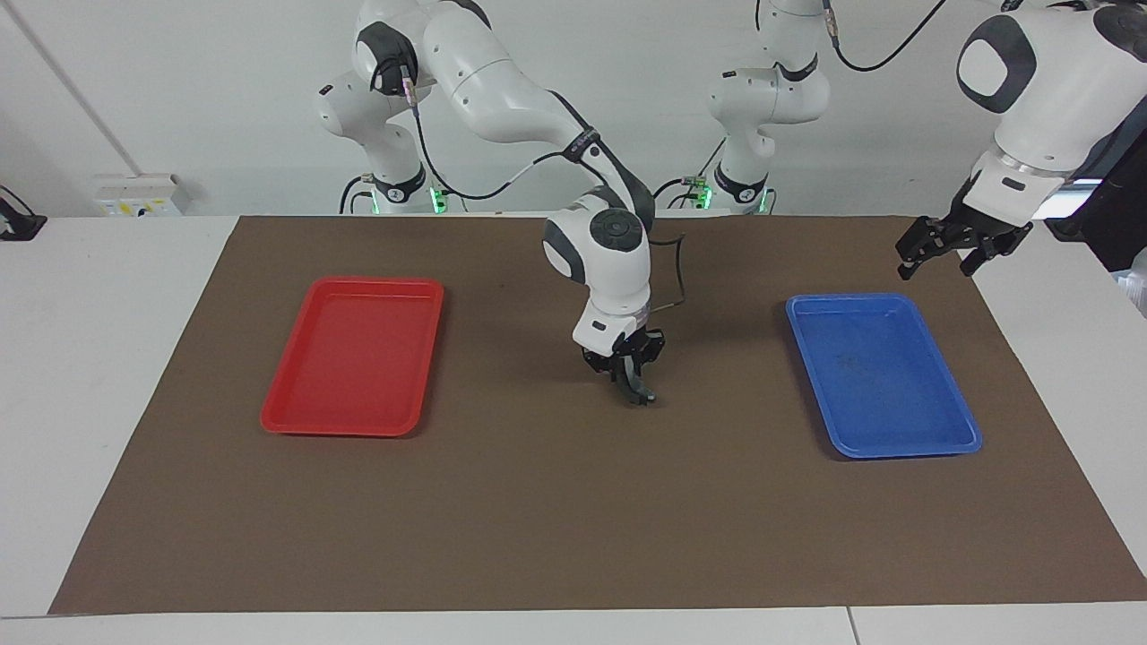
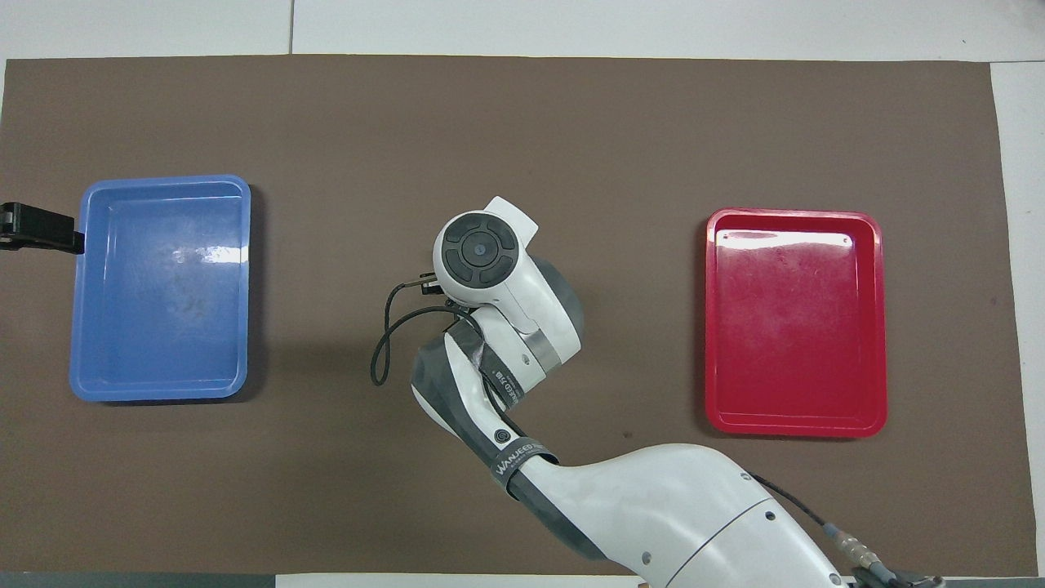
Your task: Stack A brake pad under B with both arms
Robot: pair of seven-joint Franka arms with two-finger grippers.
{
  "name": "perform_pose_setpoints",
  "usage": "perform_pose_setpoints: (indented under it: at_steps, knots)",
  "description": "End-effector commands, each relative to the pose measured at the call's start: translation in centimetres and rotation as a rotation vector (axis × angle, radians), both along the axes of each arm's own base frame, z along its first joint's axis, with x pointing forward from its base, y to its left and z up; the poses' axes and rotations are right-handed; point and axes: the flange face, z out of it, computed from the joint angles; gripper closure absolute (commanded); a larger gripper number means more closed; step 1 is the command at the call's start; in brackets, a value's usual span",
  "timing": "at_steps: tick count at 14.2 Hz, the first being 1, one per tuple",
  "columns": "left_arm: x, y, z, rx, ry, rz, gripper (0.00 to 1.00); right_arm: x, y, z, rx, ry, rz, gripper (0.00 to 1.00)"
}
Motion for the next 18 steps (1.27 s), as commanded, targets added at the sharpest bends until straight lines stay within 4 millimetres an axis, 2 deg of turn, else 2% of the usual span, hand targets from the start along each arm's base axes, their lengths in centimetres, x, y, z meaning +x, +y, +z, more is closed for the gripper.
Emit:
perform_pose_setpoints:
  at_steps: [1, 3, 4, 5, 6, 7, 8, 9, 10, 12, 13, 15, 16, 18]
  knots:
    - [-0.2, 0.8, 0.5, -0.017, 0.044, -0.002, 0.00, -0.7, -0.1, -1.4, 0.011, 0.011, -0.005, 0.79]
    - [-0.7, 0.8, 1.3, -0.020, 0.032, 0.000, 0.00, -0.7, -0.3, -1.6, 0.013, 0.009, -0.008, 0.72]
    - [-1.1, 0.8, 1.8, -0.020, 0.033, 0.000, 0.00, -0.7, -0.3, -1.5, 0.013, 0.009, -0.009, 0.52]
    - [-1.2, 0.5, 1.8, -0.021, 0.038, -0.003, 0.00, -0.8, -0.2, -1.4, 0.010, 0.014, -0.009, 0.11]
    - [-1.2, 0.0, 2.5, -0.020, 0.029, -0.008, 0.00, -0.9, 0.0, -0.7, 0.007, 0.006, 0.000, 0.00]
    - [-1.1, -0.6, 3.0, -0.018, 0.026, -0.016, 0.00, -1.3, 0.7, -0.2, 0.005, 0.009, 0.001, 0.00]
    - [-1.2, -1.1, 3.5, -0.018, 0.020, -0.017, 0.00, -1.0, 0.3, 0.7, 0.006, 0.003, -0.023, 0.00]
    - [-1.2, -1.3, 3.4, -0.017, 0.021, -0.019, 0.00, -0.4, -0.8, 3.4, 0.017, -0.013, -0.040, 0.00]
    - [-1.2, -1.9, 3.3, -0.017, 0.021, -0.028, 0.00, 0.7, -3.0, 6.0, 0.011, -0.013, -0.070, 0.00]
    - [-1.1, -2.8, 3.6, -0.018, 0.018, -0.042, 0.00, 2.8, -9.9, 12.1, -0.011, -0.008, -0.150, 0.00]
    - [-1.1, -4.1, 3.5, -0.017, 0.020, -0.063, 0.00, 3.7, -13.9, 14.2, -0.038, 0.014, -0.198, 0.00]
    - [-1.3, -4.9, 3.4, -0.043, 0.033, -0.073, 0.00, 5.2, -23.3, 18.2, -0.095, 0.047, -0.298, 0.00]
    - [-1.3, -5.0, 3.4, -0.054, 0.033, -0.067, 0.00, 5.2, -27.4, 19.8, -0.105, 0.079, -0.316, 0.00]
    - [-1.4, -4.9, 3.4, -0.057, 0.035, -0.066, 0.00, 3.7, -35.2, 23.4, -0.120, 0.161, -0.296, 0.00]
